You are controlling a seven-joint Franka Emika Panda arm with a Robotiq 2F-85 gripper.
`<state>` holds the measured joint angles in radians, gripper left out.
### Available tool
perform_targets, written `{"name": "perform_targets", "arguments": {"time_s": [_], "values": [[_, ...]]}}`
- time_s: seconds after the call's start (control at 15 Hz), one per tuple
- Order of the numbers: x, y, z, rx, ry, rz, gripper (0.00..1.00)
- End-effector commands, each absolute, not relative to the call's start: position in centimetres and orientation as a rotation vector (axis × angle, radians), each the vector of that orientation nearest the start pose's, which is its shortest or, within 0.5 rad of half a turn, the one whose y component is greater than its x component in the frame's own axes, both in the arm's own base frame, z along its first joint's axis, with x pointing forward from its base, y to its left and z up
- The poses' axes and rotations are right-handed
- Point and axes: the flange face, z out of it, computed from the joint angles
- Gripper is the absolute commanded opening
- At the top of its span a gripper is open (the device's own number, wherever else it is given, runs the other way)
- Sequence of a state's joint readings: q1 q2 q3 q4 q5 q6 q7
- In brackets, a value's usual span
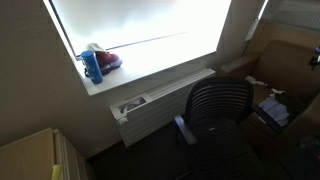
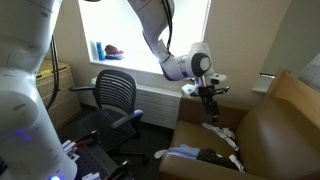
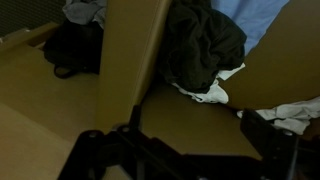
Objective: Remove the dark grey clothing from the sofa and place it on the backrest of the black chair, return the clothing to the sofa
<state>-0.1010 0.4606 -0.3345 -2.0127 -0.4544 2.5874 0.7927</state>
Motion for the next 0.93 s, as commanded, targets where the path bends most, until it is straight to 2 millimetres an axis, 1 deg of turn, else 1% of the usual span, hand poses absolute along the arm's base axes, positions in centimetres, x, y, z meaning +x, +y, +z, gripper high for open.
{"name": "perform_targets", "arguments": {"time_s": [0.0,0.07,0.13,0.2,0.27,0.33,0.53,0.67,0.73,0.8,0.87], "values": [[56.7,-24.7,24.7,-3.220,1.380,-0.330,1.00],[56.7,-24.8,25.1,-3.217,1.383,-0.338,1.00],[57.2,-24.8,24.5,-3.161,1.449,-0.328,1.00],[58.2,-24.9,22.8,-3.046,1.581,-0.252,1.00],[58.8,-25.2,21.3,-2.984,1.672,-0.260,1.00],[59.2,-25.4,19.1,-2.915,1.752,-0.263,1.00],[60.2,-25.9,15.1,-2.712,1.983,-0.279,1.00],[61.1,-27.4,11.4,-2.609,2.136,-0.333,1.00],[61.3,-28.3,10.0,-2.566,2.219,-0.340,1.00],[61.2,-29.3,8.7,-2.520,2.306,-0.329,1.00],[61.1,-29.9,8.2,-2.501,2.398,-0.285,1.00]]}}
